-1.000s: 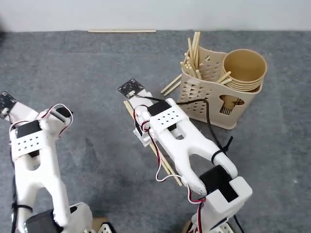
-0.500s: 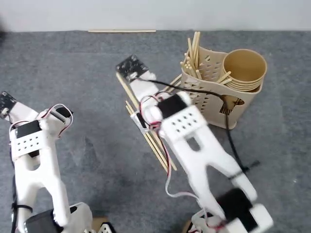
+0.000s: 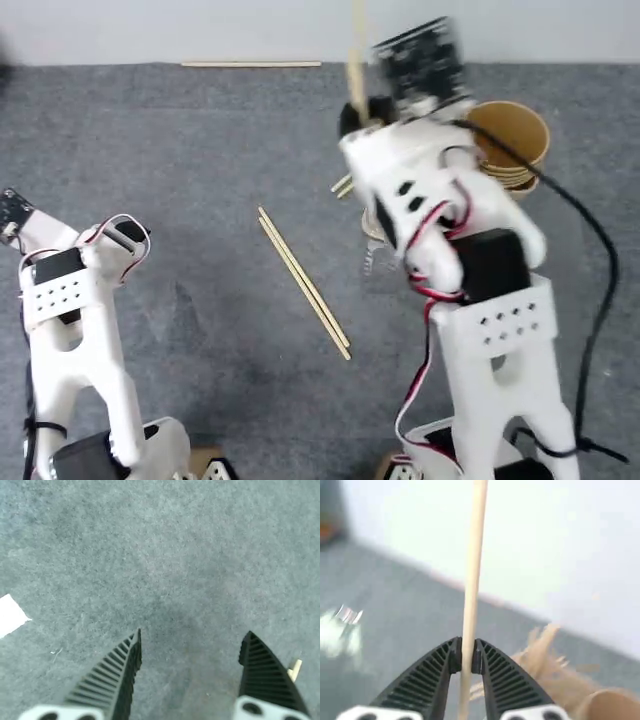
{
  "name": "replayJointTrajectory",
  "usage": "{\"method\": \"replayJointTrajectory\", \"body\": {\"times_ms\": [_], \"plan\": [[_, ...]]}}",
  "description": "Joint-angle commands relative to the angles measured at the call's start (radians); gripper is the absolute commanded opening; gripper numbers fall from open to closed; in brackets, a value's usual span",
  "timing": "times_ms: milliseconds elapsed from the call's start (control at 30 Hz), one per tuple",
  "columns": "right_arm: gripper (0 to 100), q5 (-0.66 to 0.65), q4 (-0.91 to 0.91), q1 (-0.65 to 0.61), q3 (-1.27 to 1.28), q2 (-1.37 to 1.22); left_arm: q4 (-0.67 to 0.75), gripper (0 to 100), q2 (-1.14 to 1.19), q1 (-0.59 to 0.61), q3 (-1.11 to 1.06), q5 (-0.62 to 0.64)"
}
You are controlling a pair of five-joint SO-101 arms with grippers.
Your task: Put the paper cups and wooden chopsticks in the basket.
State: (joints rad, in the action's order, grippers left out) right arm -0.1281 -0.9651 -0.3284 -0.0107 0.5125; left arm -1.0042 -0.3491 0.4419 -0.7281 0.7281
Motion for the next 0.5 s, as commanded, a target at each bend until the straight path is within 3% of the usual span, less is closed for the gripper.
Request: {"method": "replayJointTrajectory", "body": {"times_ms": [0,467], "plan": [[0.8,0.011,0.156,0.088,-0.048,0.033,0.018,30,-0.046,0.002,0.007,-0.008],[0.8,0.006,0.746,0.257,0.408,0.044,0.018,30,-0.046,0.000,0.007,-0.008]]}}
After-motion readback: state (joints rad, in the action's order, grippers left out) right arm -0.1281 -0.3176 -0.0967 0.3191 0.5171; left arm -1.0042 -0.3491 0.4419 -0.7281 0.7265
